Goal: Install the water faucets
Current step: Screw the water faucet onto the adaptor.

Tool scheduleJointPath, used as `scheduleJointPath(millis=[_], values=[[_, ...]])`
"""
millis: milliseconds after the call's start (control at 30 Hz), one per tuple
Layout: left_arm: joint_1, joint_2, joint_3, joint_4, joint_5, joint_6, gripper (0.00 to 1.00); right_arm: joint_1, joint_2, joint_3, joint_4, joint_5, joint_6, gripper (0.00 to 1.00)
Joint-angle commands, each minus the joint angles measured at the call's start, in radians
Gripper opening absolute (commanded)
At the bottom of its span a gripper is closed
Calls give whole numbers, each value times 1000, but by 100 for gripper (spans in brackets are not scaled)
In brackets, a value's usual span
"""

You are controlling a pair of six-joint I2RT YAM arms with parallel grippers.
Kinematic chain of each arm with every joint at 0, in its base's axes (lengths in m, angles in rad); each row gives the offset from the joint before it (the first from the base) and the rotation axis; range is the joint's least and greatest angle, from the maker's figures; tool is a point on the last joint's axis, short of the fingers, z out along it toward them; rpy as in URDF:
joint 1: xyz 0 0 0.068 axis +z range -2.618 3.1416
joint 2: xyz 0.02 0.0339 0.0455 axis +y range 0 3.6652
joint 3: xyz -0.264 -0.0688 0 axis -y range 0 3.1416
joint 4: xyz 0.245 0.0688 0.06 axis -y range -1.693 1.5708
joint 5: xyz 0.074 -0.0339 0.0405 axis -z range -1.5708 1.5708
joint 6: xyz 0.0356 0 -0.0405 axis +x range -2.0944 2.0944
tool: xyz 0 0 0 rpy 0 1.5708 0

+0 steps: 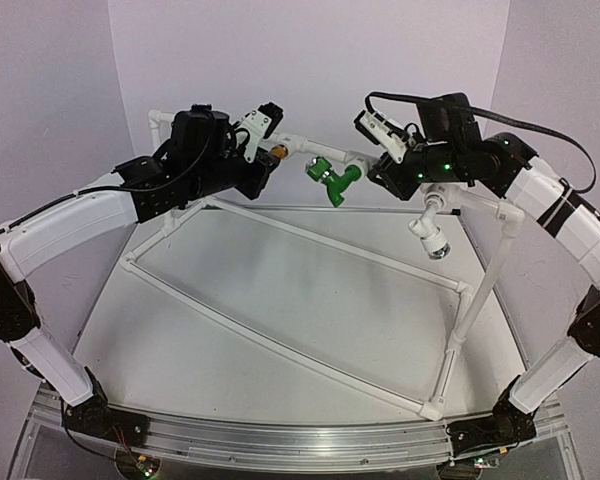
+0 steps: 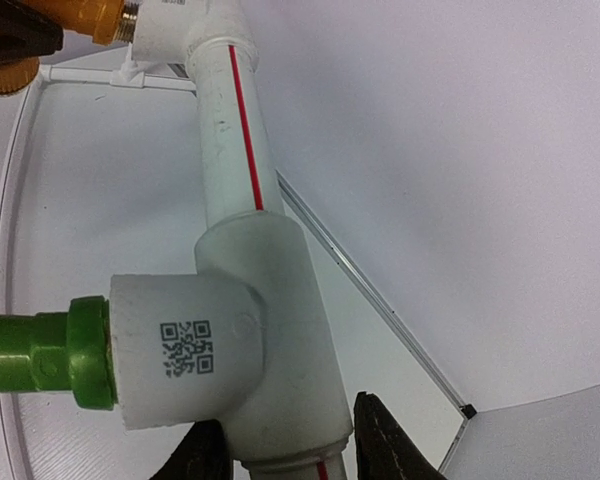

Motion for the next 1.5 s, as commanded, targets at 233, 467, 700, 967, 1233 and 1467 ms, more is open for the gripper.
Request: scheduleJointPath(millis=[233, 467, 700, 967, 1233, 1467], values=[[-81, 142, 74, 19, 177, 216, 0, 60, 97, -149, -5, -194, 465, 0], [-96, 144, 55, 9, 142, 284, 0, 60, 90, -177, 17, -201, 471, 0], [-101, 156, 27, 41, 106, 349, 0, 60, 76, -220, 47, -201, 474, 0], [-101, 169, 13, 49, 117, 467, 0, 60, 61, -264, 82, -197, 474, 0], [-101, 172, -9, 47, 124, 596, 0, 60, 50, -307, 111, -187, 460, 0], [-101, 178, -50, 79, 107, 667, 0, 60, 36, -346, 158, -175, 456, 0]])
